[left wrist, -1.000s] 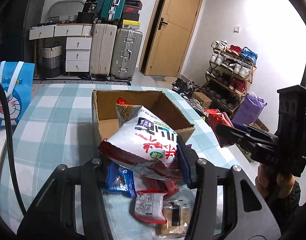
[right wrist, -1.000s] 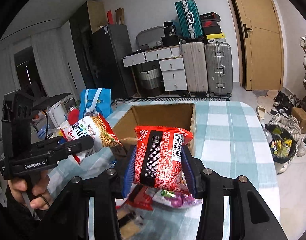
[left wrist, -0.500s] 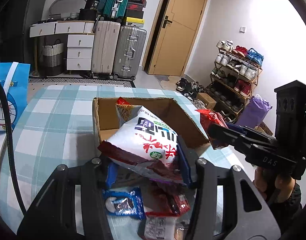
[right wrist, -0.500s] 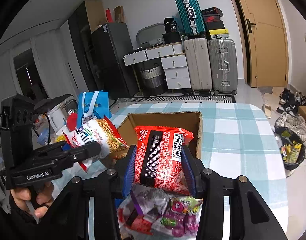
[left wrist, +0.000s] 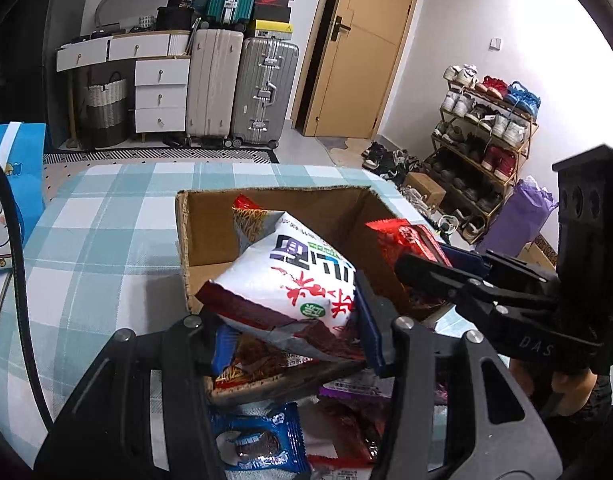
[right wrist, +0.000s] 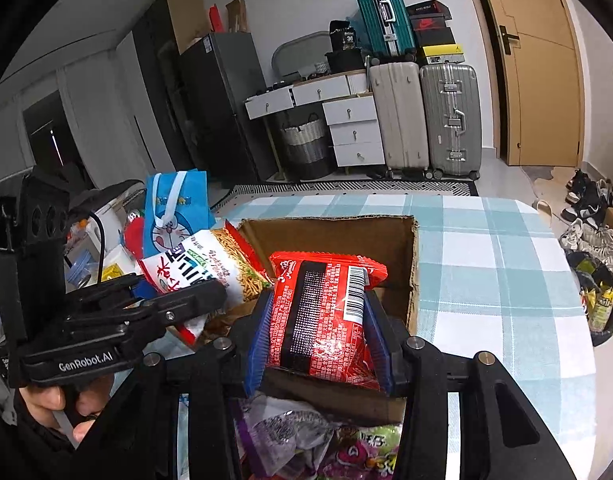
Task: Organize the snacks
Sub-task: 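Lift both held packets and carry them over the cardboard box, then open both grippers to drop the packets into the box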
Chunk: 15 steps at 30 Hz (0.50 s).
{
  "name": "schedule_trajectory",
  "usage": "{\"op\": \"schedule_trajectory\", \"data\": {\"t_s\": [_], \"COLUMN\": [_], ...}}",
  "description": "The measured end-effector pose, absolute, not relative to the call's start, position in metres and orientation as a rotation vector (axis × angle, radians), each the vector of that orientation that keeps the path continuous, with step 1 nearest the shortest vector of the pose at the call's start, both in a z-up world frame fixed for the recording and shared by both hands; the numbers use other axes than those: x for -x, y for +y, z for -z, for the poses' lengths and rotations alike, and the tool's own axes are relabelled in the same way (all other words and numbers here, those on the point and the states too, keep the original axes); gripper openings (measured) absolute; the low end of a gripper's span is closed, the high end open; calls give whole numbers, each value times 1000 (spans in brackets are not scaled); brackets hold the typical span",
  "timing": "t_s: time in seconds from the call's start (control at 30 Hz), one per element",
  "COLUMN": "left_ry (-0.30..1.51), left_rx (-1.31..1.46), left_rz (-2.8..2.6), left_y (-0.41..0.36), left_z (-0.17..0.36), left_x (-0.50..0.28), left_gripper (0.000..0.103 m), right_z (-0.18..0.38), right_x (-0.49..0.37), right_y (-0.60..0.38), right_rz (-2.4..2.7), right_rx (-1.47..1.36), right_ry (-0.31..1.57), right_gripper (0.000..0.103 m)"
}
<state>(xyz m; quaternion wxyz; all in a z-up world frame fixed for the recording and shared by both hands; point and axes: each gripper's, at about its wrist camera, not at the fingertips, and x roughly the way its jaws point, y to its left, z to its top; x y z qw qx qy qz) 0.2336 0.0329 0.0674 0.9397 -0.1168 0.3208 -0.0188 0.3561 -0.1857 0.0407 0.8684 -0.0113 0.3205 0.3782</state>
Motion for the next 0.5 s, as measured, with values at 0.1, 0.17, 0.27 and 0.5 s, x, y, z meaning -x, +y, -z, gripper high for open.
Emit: {"op": "schedule_trajectory", "data": {"t_s": [0.1, 0.17, 0.27, 0.5], "left_ry": [666, 665, 666, 685], "left_rx": [233, 234, 229, 245], "left_rz": [33, 34, 33, 30], "left_y": [34, 34, 34, 38], "left_z": [-58, -56, -51, -44], "left_x": [-242, -244, -249, -254], "left_gripper": [47, 48, 48, 53], "right_z": [-35, -32, -27, -20], "right_x": [-362, -366, -372, -380], "right_y": [-179, -176, -171, -170], "right_rz": [-792, -795, -790, -774], "right_rx": [35, 40, 48, 46], "right_ry": [675, 684, 697, 712], "right_gripper": [44, 44, 44, 44]}}
